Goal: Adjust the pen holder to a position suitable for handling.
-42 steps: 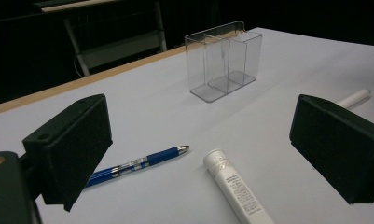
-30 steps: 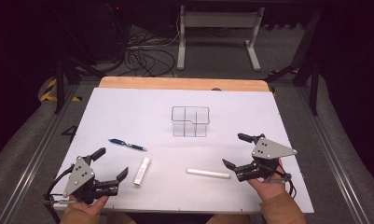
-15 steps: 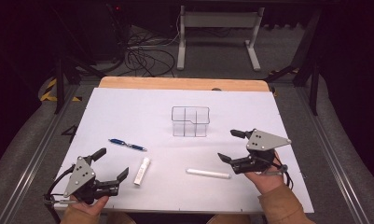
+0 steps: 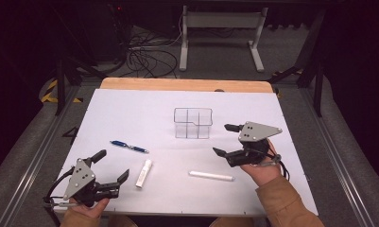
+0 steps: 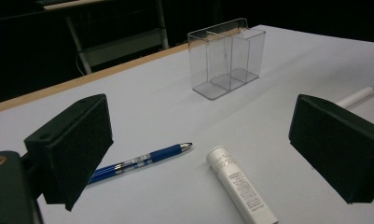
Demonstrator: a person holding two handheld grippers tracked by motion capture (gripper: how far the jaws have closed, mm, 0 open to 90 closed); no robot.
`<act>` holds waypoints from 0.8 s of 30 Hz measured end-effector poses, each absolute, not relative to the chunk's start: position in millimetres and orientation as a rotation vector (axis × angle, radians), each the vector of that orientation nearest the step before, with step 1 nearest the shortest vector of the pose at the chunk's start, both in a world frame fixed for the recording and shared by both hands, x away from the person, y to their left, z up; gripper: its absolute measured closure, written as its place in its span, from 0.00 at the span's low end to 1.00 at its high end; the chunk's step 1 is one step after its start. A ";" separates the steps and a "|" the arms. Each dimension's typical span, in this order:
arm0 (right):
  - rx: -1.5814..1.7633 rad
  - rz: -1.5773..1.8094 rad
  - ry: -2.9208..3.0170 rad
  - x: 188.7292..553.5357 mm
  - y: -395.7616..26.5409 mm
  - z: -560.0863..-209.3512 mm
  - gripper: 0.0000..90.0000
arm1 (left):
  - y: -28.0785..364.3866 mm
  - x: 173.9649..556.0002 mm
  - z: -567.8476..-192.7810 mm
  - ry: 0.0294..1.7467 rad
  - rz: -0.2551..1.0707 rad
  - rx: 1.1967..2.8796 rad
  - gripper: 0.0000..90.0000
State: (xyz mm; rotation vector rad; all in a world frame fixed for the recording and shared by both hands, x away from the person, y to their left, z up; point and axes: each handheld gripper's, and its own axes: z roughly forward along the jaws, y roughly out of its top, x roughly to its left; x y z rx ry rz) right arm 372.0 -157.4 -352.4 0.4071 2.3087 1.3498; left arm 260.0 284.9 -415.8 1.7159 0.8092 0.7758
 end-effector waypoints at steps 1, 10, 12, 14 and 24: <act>0.407 1.350 2.309 372.0 -157.4 -352.4 0.23 | 285.9 260.1 -415.8 0.814 0.773 1.711 0.07; 0.360 1.243 2.366 391.2 -142.0 -346.9 0.28 | 285.5 259.9 -417.0 0.816 0.767 1.719 0.08; 0.360 1.235 2.388 397.4 -137.4 -347.2 0.30 | 285.9 259.3 -417.1 0.822 0.766 1.717 0.08; 0.366 1.236 2.417 403.6 -132.8 -347.6 0.31 | 286.9 259.1 -417.2 0.824 0.768 1.712 0.08; 0.357 1.187 2.474 428.1 -114.7 -352.1 0.41 | 287.2 259.6 -417.6 0.828 0.765 1.716 0.08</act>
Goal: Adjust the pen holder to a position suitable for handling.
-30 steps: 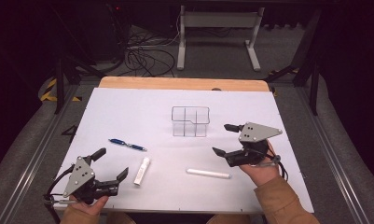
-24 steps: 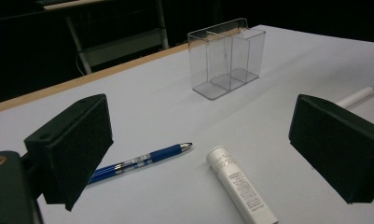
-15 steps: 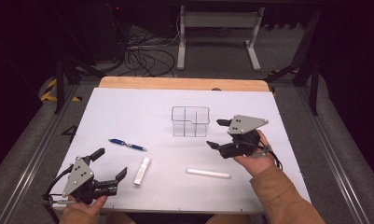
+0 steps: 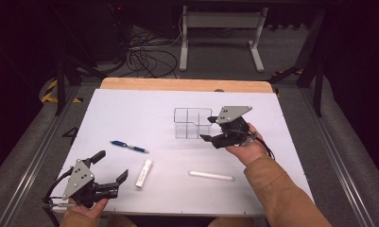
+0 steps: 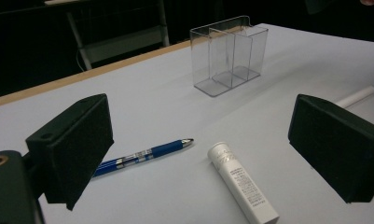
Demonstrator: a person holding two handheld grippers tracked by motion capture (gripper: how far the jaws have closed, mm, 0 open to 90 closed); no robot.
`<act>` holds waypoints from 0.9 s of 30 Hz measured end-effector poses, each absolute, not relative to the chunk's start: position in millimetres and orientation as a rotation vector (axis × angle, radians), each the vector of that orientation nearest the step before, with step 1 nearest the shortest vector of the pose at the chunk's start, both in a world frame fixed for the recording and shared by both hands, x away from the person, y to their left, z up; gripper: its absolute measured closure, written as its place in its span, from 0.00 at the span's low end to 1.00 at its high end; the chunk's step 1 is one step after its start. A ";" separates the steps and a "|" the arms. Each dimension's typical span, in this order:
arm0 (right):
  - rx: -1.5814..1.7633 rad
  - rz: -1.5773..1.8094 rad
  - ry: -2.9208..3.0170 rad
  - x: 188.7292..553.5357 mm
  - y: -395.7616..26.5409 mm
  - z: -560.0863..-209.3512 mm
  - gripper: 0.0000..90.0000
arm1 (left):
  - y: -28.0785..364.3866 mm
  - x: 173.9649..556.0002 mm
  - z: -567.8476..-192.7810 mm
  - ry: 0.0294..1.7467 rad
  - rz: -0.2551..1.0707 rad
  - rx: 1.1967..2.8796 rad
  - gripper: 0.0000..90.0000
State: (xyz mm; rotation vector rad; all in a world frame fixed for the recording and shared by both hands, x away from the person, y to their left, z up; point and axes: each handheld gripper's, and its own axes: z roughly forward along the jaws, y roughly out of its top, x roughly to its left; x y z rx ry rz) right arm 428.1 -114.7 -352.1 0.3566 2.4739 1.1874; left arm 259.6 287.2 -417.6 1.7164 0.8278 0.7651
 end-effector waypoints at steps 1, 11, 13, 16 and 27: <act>0.357 1.187 2.474 428.1 -114.7 -352.1 0.41 | 287.3 259.7 -417.6 0.827 0.766 1.717 0.08; 0.318 1.065 2.515 446.8 -94.7 -362.0 0.55 | 287.6 259.9 -418.1 0.829 0.762 1.716 0.08; 0.305 1.041 2.515 449.5 -90.0 -363.7 0.57 | 287.5 260.1 -418.2 0.828 0.762 1.716 0.08; 0.281 0.998 2.530 454.0 -83.9 -365.6 0.59 | 287.3 260.1 -418.5 0.829 0.762 1.718 0.08; 0.237 0.901 2.567 468.6 -67.2 -372.4 0.67 | 288.0 260.8 -419.1 0.833 0.760 1.716 0.08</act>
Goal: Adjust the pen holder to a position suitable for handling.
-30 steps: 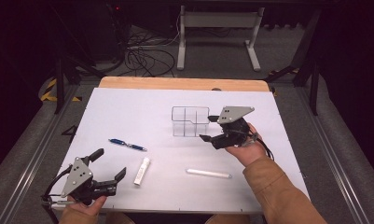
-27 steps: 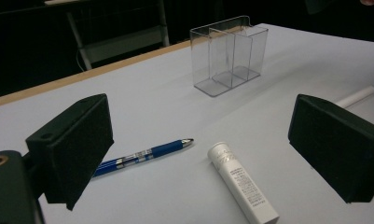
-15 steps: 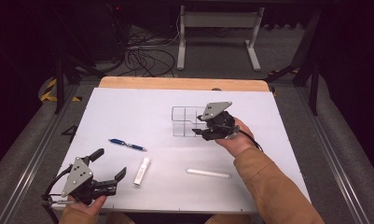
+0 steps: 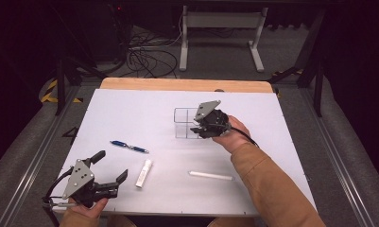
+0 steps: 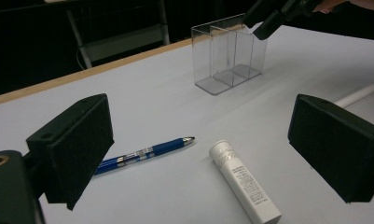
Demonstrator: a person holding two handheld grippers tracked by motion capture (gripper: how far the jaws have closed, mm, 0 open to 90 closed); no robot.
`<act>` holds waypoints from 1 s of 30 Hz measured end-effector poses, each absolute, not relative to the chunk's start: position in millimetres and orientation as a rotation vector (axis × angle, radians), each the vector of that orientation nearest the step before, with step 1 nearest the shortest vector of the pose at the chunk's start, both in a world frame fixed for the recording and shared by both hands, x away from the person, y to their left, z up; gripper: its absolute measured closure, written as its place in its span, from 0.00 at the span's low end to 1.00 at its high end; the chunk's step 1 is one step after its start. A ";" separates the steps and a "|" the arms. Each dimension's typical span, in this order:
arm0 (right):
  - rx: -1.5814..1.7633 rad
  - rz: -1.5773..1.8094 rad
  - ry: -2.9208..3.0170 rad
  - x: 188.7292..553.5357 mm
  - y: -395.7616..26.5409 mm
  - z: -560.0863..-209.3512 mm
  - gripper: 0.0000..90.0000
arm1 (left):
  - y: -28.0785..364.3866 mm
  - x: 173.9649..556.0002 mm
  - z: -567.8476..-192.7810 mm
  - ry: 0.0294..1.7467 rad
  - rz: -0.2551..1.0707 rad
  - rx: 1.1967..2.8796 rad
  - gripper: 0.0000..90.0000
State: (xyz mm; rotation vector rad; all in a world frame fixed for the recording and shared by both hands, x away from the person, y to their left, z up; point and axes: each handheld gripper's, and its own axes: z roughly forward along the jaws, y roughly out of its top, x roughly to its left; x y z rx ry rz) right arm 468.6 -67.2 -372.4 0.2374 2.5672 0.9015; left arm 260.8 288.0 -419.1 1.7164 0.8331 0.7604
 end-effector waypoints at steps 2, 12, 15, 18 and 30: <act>0.215 0.888 2.580 469.8 -63.8 -373.5 0.69 | 288.1 261.0 -419.0 0.830 0.763 1.722 0.08; 0.215 0.795 2.608 476.2 -46.7 -382.0 0.76 | 288.2 261.2 -419.6 0.833 0.760 1.722 0.08; 0.204 0.777 2.620 478.8 -44.6 -384.7 0.77 | 288.2 261.1 -419.8 0.835 0.756 1.722 0.08; 0.220 0.770 2.609 479.9 -42.8 -385.7 0.79 | 288.3 261.4 -419.8 0.834 0.757 1.721 0.08; 0.167 0.737 2.621 480.3 -41.6 -382.8 0.88 | 288.9 262.6 -420.6 0.840 0.737 1.713 0.08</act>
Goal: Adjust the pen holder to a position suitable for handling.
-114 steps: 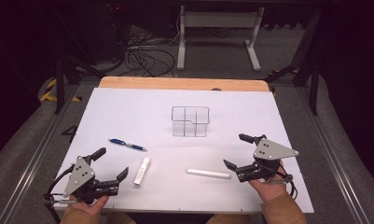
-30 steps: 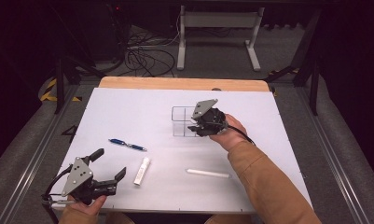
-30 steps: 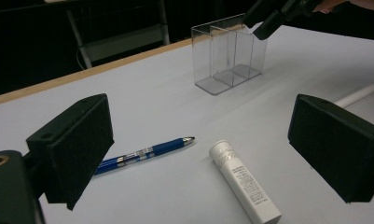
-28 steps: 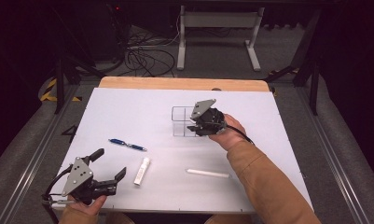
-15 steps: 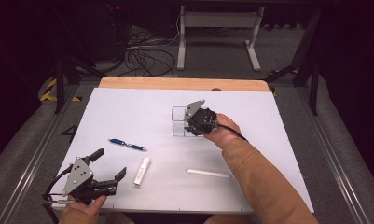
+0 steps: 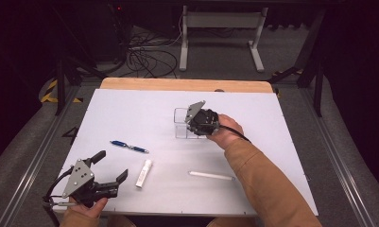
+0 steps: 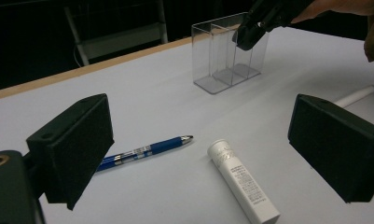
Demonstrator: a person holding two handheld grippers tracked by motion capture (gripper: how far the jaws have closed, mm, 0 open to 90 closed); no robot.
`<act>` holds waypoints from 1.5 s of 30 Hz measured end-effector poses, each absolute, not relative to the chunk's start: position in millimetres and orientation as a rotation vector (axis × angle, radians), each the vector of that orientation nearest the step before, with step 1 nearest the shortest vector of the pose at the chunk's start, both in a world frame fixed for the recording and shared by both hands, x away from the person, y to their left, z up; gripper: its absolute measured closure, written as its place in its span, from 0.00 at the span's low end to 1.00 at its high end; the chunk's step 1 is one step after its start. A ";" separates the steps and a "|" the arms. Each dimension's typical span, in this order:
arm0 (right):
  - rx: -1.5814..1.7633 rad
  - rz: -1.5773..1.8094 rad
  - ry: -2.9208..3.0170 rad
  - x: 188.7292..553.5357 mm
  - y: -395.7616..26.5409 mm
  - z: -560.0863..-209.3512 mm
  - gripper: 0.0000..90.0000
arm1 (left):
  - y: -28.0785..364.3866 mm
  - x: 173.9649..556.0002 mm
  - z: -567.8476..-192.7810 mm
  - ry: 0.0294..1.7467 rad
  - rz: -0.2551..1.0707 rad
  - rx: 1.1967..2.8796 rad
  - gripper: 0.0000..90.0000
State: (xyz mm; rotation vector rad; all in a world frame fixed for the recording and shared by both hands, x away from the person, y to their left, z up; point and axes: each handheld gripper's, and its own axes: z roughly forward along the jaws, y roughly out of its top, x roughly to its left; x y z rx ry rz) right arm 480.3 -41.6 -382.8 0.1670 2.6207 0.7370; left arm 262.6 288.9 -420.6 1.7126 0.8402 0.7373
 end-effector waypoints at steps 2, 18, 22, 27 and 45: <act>0.145 0.732 2.649 479.4 -41.6 -380.8 0.90 | 288.8 262.5 -420.8 0.843 0.733 1.713 0.08; 0.012 0.790 2.739 451.2 -25.9 -361.3 0.96 | 289.9 263.4 -421.4 0.853 0.718 1.704 0.08; -0.019 0.796 2.794 445.7 -19.0 -363.6 0.96 | 290.1 263.2 -421.1 0.853 0.722 1.703 0.08; -0.058 0.777 2.830 441.0 -12.8 -367.1 0.96 | 289.9 263.2 -421.2 0.854 0.721 1.704 0.08; -0.059 0.756 2.840 442.5 -12.1 -371.8 0.95 | 289.8 263.7 -421.5 0.856 0.722 1.708 0.08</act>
